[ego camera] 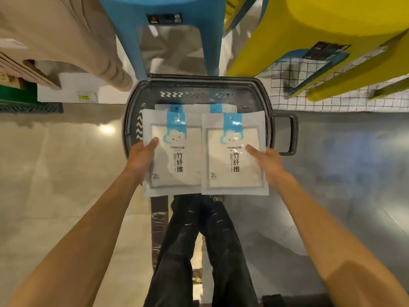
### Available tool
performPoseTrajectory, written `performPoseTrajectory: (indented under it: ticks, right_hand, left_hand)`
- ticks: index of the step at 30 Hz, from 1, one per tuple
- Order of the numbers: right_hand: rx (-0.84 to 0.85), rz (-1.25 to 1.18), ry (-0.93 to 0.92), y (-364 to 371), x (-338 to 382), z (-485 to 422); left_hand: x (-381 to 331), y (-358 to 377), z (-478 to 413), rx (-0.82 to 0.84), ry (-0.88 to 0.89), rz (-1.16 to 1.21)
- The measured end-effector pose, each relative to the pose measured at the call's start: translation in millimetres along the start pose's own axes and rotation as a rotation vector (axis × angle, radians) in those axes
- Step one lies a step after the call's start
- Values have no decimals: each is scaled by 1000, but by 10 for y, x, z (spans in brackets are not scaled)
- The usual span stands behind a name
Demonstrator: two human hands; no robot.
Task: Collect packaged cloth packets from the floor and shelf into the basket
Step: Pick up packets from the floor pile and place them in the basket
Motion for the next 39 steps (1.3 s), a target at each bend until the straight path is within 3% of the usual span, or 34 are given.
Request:
performPoseTrajectory:
  ticks: [13, 20, 25, 29, 33, 39]
  right_hand:
    - [41, -15, -22, 689, -851, -1639]
    - [-19, 80, -90, 774, -1089, -2237]
    - [-122, 111, -139, 755, -1184, -2396]
    - [-169, 150, -168, 750, -1214, -2446]
    - [-226, 265, -206, 700, -1150, -2414]
    - [-132, 475, -278, 681, -837, -2090]
  left_hand:
    - [82, 343, -1814, -29, 3, 39]
    - [74, 486, -2404, -95, 44, 44]
    - [17, 407, -2511, -232, 112, 12]
    - [61, 434, -2512, -251, 135, 46]
    - [15, 410, -2486, -301, 157, -76]
    - [-158, 373, -2059, -295, 276, -291]
Point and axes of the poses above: each hand's wrist, its own z-axis away from the middle knuckle, its own y-axis out of the palm, x = y × z, the point moved 10 cm from there along -z, towards the middle knuckle, and after that the axes turned 12 degrees about -y, right-handed, at the moved point
